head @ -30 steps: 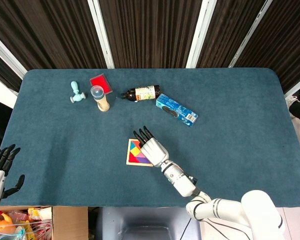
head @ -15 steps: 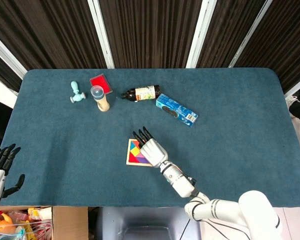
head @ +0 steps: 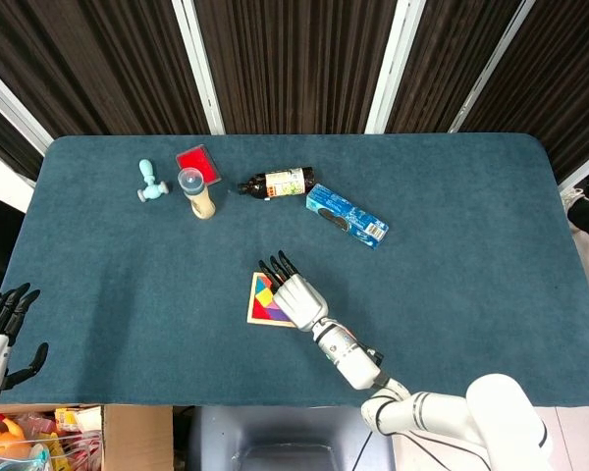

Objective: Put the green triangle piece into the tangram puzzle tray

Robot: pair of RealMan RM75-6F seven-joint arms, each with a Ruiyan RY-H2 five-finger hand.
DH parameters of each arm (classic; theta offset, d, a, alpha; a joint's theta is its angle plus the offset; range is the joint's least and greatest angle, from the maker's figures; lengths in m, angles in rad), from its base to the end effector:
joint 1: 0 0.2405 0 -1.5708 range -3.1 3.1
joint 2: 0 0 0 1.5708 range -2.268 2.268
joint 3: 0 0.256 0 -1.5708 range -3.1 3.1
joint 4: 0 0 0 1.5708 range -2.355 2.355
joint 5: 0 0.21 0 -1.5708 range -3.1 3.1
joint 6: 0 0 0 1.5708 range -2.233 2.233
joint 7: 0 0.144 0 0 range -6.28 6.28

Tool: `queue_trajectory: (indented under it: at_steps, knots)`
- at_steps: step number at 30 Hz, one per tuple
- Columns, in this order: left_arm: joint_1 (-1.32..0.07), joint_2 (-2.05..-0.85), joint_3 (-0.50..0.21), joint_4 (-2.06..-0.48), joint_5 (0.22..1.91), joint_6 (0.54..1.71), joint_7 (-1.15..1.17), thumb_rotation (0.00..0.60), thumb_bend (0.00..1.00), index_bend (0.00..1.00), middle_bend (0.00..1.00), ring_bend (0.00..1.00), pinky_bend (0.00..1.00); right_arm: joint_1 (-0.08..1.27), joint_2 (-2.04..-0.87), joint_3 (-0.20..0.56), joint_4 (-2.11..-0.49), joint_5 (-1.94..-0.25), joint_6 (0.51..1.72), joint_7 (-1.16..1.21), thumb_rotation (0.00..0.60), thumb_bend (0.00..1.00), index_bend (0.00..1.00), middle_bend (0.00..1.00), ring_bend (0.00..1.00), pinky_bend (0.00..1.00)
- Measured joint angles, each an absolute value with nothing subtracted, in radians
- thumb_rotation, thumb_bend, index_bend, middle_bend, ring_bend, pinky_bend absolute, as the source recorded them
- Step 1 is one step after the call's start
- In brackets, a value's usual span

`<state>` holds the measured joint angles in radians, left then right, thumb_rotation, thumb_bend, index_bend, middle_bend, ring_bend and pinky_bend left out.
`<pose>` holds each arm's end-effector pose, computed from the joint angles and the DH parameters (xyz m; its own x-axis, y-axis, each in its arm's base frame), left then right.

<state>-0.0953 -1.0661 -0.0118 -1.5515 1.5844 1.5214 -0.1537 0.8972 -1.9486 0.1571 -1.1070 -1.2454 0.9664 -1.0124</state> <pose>-0.3148 0.1771 0.1768 0.3642 0.0046 0.9313 0.9272 -0.0961 -0.3621 -0.0758 -0.3340 -0.1223 0.8637 0.2196 0.4537 -0.2686 -0.5612 0.7829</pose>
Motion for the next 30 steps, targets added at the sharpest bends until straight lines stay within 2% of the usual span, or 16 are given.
queue_trajectory:
  at_steps: [5,30]
  knots:
    - [-0.096,-1.065,-0.012,-1.552,1.585,1.521,-0.153,0.6,0.45,0.0,0.0,0.0,0.03,0.898,-1.949,0.156,-1.107,-1.242,0.967,-1.018,0.6,0.46,0.58,0.0,0.0,0.0]
    - [-0.099,-1.068,-0.013,-1.554,1.581,1.513,-0.145,0.6,0.45,0.0,0.0,0.0,0.03,0.903,-1.936,0.147,-1.122,-1.229,0.966,-1.041,0.6,0.46,0.49,0.0,0.0,0.0]
